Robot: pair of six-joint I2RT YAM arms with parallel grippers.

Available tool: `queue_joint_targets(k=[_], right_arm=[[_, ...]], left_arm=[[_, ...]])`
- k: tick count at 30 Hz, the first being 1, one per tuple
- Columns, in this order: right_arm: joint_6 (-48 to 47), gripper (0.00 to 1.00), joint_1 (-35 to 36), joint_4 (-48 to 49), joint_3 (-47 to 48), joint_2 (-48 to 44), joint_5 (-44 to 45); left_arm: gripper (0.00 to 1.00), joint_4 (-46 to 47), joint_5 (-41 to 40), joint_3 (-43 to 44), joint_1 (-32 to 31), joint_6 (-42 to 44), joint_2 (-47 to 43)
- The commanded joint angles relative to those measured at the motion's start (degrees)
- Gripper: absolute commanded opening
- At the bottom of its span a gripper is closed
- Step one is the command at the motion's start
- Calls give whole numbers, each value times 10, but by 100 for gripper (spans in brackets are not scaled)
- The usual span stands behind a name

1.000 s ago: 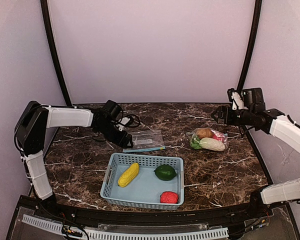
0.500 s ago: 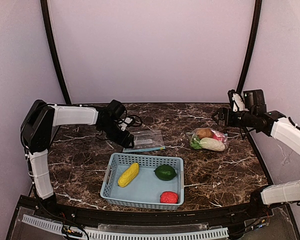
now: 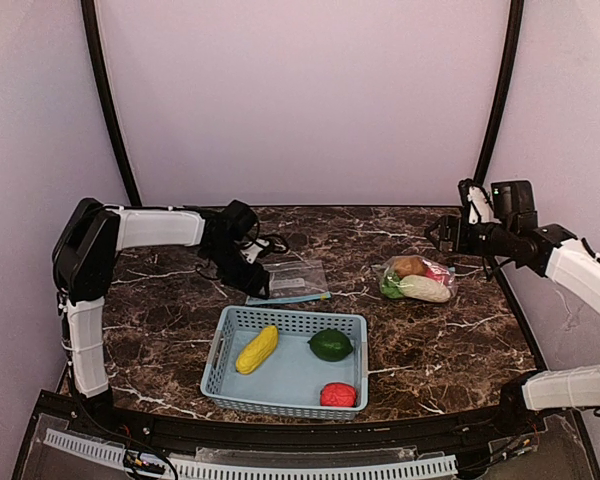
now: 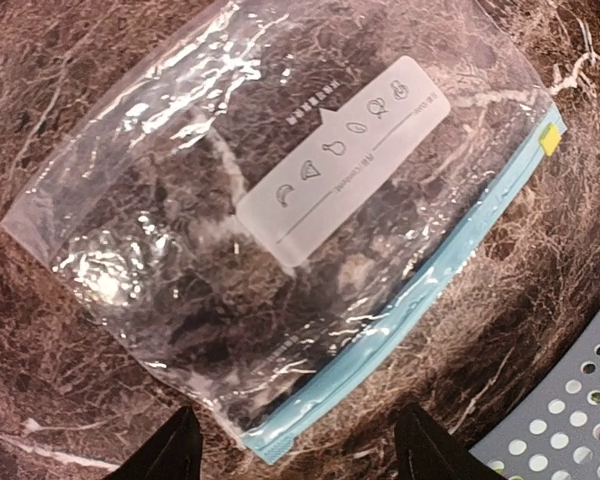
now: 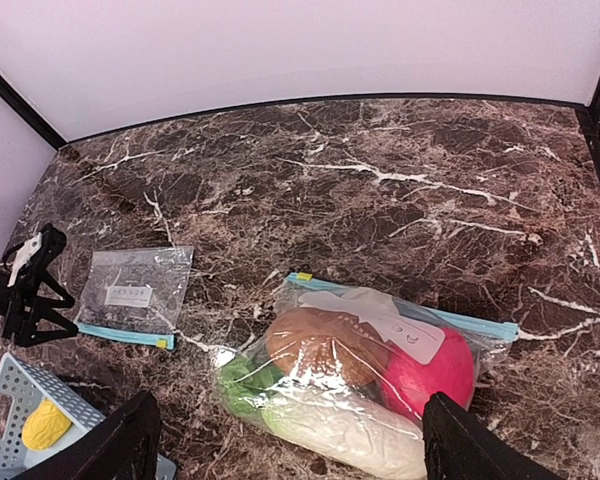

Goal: Place the food in the zip-top bag and seal the zipper
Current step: Adjust the bowl.

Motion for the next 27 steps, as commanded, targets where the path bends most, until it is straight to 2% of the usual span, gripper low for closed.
queue_joint_targets(k=[1,5,11,15,19,22,27], right_arm=[[4,88,-1,10,-10,-18,-22],[9,88,-1,12,-12,-19,-29],[11,88,-1,12,-17,-21,-32],[13,88,-1,12,-22,-27,-33],[15,88,0,13,-28,-32,-34],[16,88,0,13,-33,-33,-35],[17,88,0,16,-37,-33,-37]], left_arm=[[67,-2,56,-15,-10,-24,-18],[67,15,59,-23,-26,-37,-17],[67,33,20,-46,-50,-37,-22],[69,65,-3,-96,-59,-19,-39],[69,128,-48,-164,-66,4,-83],[71,148,-70,-184,-67,15,-128],[73,174,-60,-208,-52,51,-173]])
